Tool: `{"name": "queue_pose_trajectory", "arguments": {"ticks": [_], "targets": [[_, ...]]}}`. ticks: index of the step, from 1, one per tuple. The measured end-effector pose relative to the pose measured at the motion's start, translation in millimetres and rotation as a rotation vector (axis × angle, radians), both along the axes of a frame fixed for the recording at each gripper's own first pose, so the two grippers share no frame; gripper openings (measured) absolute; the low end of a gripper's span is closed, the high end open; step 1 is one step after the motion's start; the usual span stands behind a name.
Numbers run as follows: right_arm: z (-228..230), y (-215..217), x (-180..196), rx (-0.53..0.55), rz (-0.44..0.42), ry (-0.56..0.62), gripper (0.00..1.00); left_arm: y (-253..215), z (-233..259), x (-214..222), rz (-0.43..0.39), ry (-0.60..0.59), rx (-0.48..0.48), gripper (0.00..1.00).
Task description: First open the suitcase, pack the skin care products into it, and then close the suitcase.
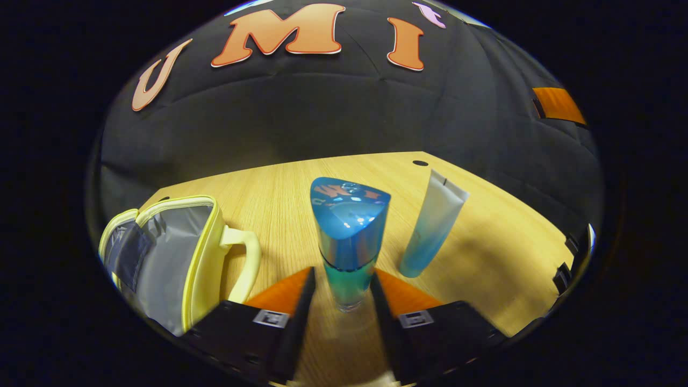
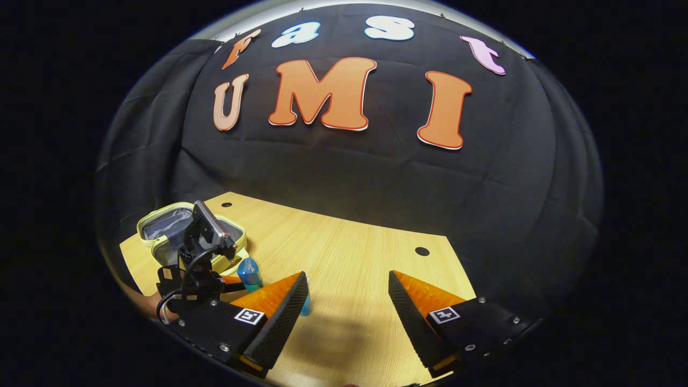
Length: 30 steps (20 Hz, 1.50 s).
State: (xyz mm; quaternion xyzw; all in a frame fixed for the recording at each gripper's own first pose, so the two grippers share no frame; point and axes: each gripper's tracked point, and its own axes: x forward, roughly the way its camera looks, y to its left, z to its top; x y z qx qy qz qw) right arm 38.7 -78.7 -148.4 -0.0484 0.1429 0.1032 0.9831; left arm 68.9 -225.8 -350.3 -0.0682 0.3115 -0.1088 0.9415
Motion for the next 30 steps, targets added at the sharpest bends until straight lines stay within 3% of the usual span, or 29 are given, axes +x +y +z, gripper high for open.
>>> {"name": "queue_pose_trajectory", "arguments": {"ticks": [1,3,11,18,26,30], "targets": [[-7.1,1.6,0.8,-0.007,0.006,0.015,0.95,5.1,12.5,-12.9,-0.002,0.003,-0.016,0.44],[-21.2,3.8,0.1,-0.005,0.023,0.040,0.95,5.4,7.8,-12.9,-0.002,0.020,-0.018,0.41],[-51.7,23.5,-13.8,-0.014,0.123,0.134,0.96,42.1,76.1,-28.6,0.090,-0.023,-0.026,0.41],[-81.8,50.6,2.8,0.005,0.199,0.190,0.96,99.4,161.1,-37.6,0.205,-0.099,0.011,0.40],[-132.0,73.7,33.9,-0.001,0.261,0.272,0.96,155.2,196.8,-70.3,0.311,-0.094,0.109,0.40],[-154.9,87.8,45.5,0.005,0.288,0.309,0.89,177.8,198.5,-99.5,0.364,-0.058,0.156,0.40]]}}
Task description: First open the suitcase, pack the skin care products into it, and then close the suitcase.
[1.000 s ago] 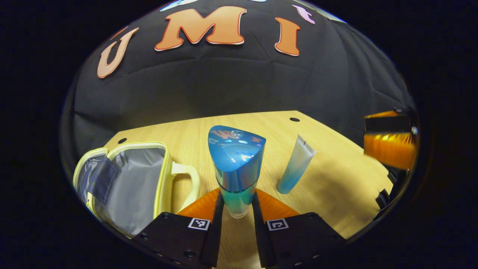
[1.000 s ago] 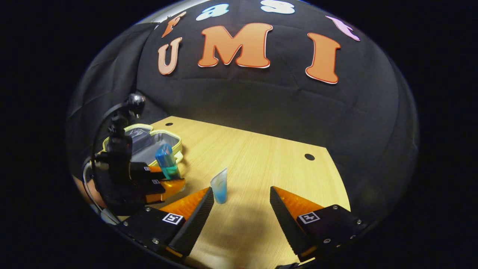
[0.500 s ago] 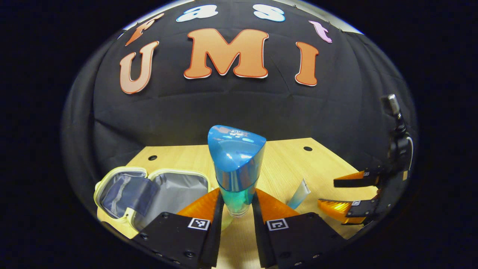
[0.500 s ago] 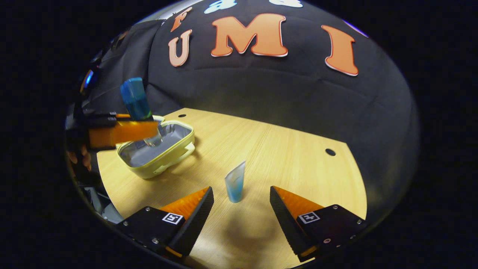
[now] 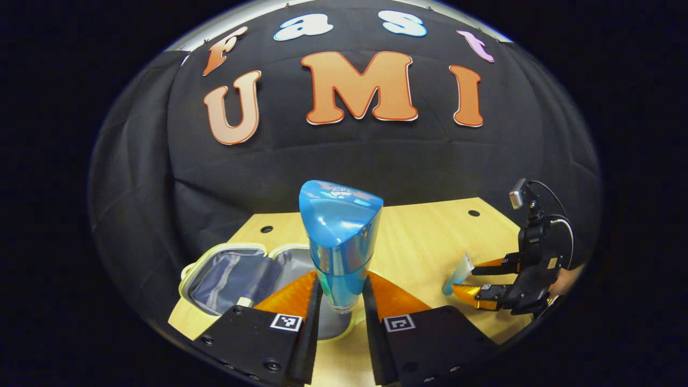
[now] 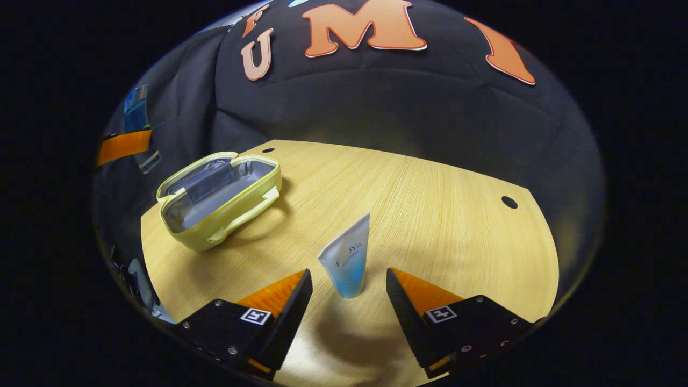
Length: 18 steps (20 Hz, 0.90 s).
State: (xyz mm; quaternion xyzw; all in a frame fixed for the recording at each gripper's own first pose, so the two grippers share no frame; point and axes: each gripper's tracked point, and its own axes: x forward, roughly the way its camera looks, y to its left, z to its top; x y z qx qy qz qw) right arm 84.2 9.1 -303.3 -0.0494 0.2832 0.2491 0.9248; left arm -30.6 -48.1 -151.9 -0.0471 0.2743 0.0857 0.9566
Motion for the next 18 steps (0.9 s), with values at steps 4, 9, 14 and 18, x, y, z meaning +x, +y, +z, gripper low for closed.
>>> {"name": "queue_pose_trajectory", "arguments": {"ticks": [4,9,14,18], "targets": [[-13.2,9.2,4.3,0.017,0.018,0.043,0.75,16.3,-0.9,-23.5,0.049,0.034,0.017,0.40],[-5.6,17.0,1.1,0.047,0.043,0.052,0.47,28.6,-5.0,-37.8,0.092,0.052,0.024,0.41],[42.3,19.7,-7.1,0.093,0.087,-0.002,0.46,39.8,4.7,-26.4,0.100,0.022,0.028,0.42],[85.5,21.7,-7.5,0.119,0.102,-0.058,0.46,47.6,10.6,-15.3,0.097,-0.002,0.028,0.41]]}}
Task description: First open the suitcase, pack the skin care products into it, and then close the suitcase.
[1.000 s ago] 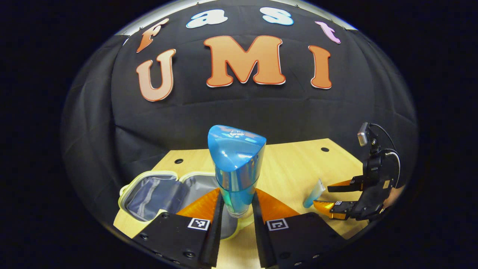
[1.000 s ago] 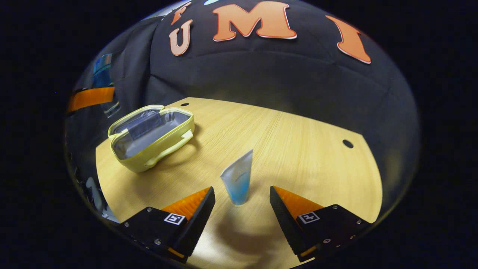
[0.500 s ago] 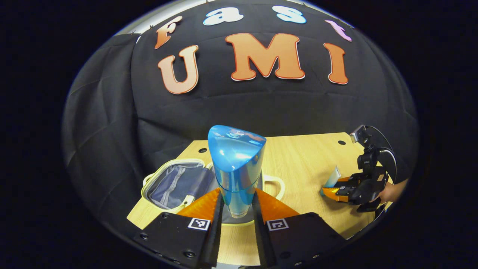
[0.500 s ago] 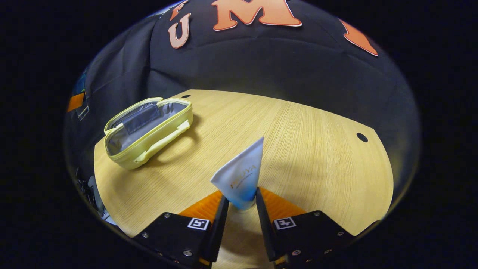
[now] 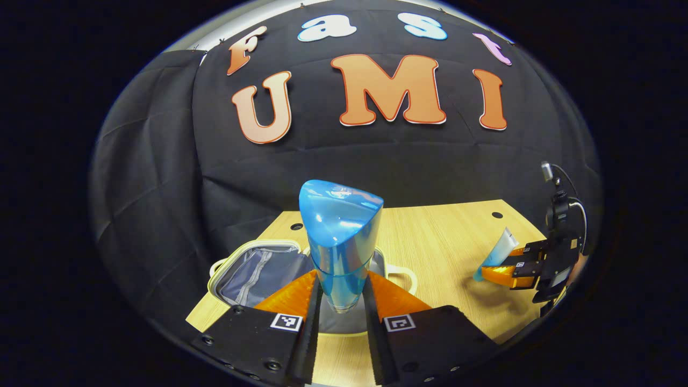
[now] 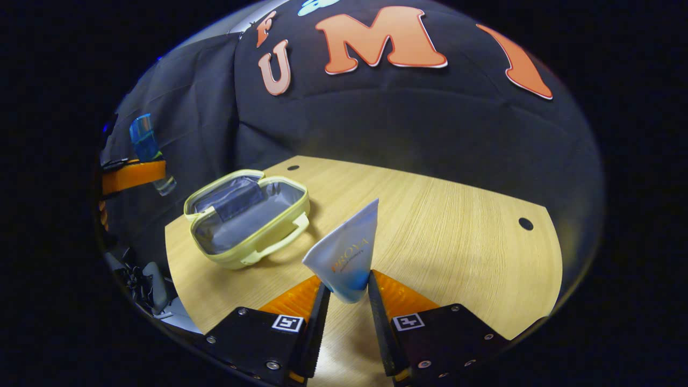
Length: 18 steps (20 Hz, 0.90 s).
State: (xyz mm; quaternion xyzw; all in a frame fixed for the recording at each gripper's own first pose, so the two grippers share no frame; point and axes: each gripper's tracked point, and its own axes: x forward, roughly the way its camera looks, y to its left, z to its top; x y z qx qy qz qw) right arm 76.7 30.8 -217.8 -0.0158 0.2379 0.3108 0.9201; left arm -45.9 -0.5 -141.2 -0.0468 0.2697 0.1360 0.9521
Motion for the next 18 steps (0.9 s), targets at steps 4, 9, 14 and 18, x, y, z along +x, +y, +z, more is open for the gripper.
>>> {"name": "queue_pose_trajectory", "arguments": {"ticks": [4,9,14,18], "targets": [[36.6,5.4,-5.0,0.033,0.009,-0.036,0.46,16.6,-3.8,7.7,-0.005,-0.007,-0.006,0.42],[53.5,22.6,-20.5,0.025,0.002,-0.028,0.46,46.1,-27.5,16.1,-0.045,0.031,-0.038,0.40],[60.7,60.9,-40.7,-0.016,-0.014,-0.021,0.46,69.2,-69.5,16.8,-0.141,0.108,-0.118,0.41],[56.9,103.2,-56.7,-0.008,-0.051,0.020,0.46,76.1,-110.3,12.5,-0.236,0.185,-0.194,0.42]]}}
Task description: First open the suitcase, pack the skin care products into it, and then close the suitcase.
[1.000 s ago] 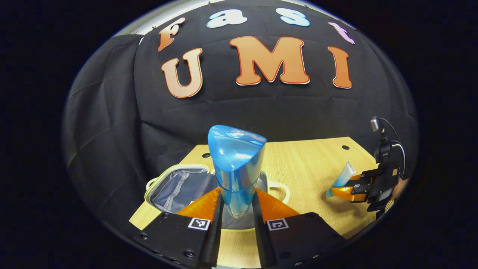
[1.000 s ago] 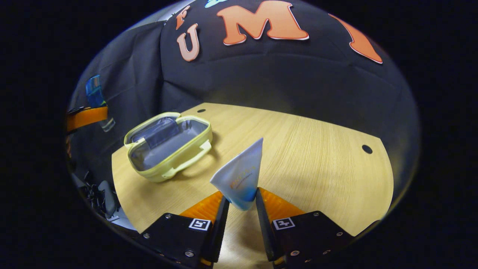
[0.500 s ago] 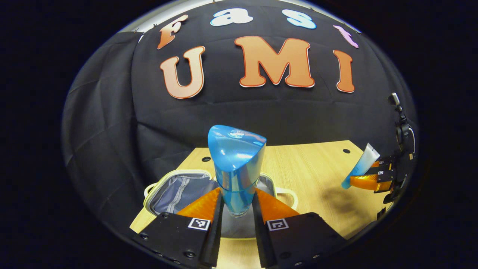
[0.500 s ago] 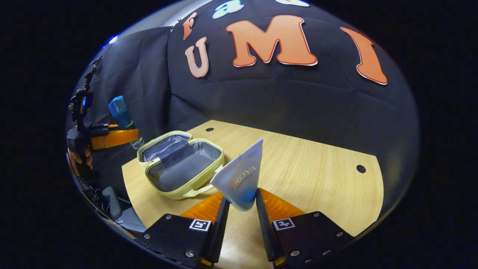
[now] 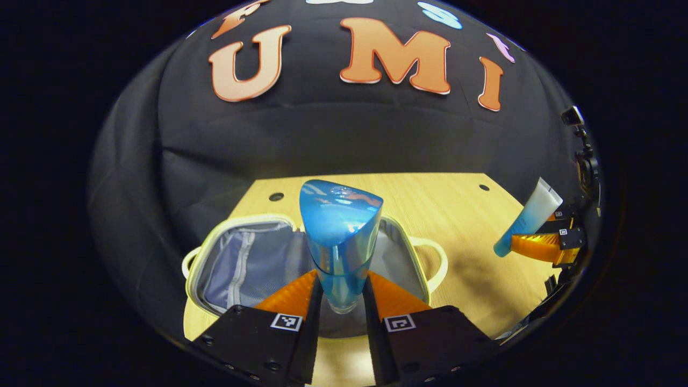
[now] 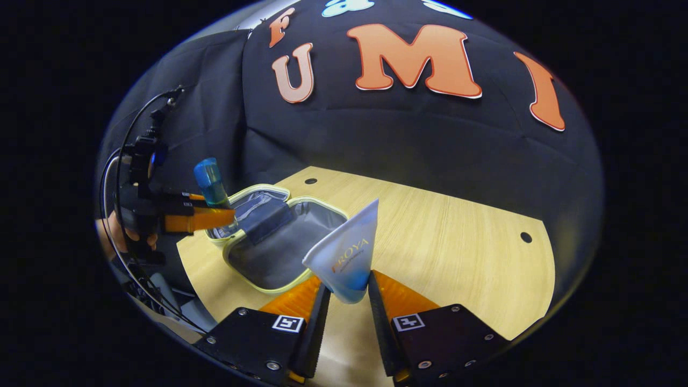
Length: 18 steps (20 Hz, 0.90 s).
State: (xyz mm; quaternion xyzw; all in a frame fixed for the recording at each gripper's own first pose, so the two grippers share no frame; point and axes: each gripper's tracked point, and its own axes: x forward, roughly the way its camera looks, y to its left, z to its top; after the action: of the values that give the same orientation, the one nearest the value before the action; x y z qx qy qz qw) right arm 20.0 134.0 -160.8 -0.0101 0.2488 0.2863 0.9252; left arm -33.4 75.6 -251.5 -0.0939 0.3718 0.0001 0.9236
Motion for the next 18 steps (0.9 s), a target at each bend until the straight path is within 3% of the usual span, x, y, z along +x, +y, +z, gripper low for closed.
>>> {"name": "queue_pose_trajectory", "arguments": {"ticks": [10,18], "targets": [[-7.4,81.9,-13.2,0.064,-0.162,0.094,0.46,8.3,-76.2,-0.1,-0.189,0.162,-0.158,0.42],[-24.4,107.3,-2.9,0.050,-0.101,0.158,0.46,0.9,-112.3,-2.6,-0.190,0.340,-0.191,0.41]]}}
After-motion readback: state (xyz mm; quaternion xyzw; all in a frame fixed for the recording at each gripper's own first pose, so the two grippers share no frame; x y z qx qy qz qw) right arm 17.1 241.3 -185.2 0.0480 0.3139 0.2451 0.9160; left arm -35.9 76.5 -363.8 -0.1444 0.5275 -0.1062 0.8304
